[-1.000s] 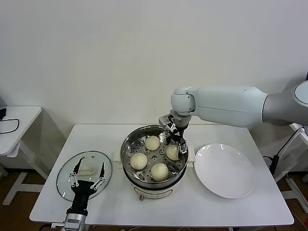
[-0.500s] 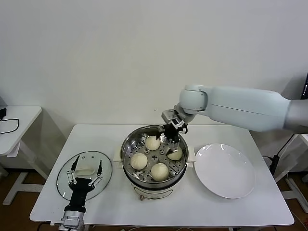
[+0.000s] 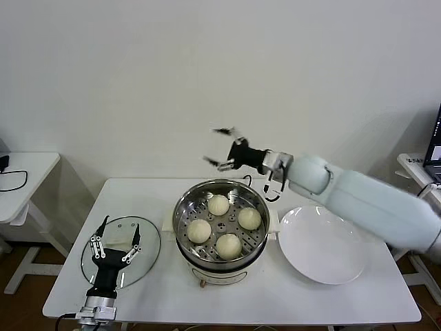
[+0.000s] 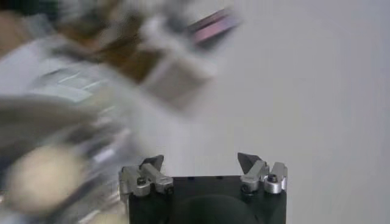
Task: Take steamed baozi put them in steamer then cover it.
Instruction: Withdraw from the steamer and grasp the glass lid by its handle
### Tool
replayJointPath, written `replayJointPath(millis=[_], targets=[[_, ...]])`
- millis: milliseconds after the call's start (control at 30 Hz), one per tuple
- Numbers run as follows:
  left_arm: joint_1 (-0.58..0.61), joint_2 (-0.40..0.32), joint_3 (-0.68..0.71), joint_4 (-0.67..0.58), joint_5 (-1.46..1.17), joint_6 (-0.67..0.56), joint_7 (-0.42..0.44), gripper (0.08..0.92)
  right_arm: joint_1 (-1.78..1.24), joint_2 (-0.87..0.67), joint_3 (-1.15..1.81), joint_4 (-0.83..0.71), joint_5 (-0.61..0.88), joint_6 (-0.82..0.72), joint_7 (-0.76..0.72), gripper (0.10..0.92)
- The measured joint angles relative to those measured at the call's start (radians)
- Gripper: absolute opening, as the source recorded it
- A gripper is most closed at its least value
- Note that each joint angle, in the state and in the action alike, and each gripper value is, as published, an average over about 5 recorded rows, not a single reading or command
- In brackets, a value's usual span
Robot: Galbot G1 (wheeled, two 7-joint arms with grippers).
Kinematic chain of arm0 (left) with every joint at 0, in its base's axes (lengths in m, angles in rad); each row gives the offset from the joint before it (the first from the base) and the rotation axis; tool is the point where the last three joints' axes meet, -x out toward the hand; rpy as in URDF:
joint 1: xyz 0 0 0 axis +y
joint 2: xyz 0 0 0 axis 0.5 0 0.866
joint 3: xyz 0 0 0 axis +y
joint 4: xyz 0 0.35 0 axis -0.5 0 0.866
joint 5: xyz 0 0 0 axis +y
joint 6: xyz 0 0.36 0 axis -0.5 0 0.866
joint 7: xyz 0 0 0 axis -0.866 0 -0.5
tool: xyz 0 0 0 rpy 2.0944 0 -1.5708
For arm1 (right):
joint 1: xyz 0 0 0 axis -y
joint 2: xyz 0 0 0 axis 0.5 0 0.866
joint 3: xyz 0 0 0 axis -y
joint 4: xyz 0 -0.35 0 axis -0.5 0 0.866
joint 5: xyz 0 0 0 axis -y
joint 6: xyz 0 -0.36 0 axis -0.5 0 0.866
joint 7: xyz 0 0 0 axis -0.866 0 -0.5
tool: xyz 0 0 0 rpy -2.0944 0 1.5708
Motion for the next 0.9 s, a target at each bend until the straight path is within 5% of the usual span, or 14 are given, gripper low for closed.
replayJointPath(millis=[333, 900], targets=[[-0.019, 0.018, -0.045, 0.082, 0.222, -0.035, -0.025, 0.823, -0.509, 0.081, 0.519, -0.016, -0.1, 0.136, 0.241, 0.823], [-0.036, 0.048, -0.143, 0.294, 0.658, -0.044, -0.073, 0.823, -1.016, 0.273, 0.997, -0.008, -0.189, 0.234, 0.252, 0.823]])
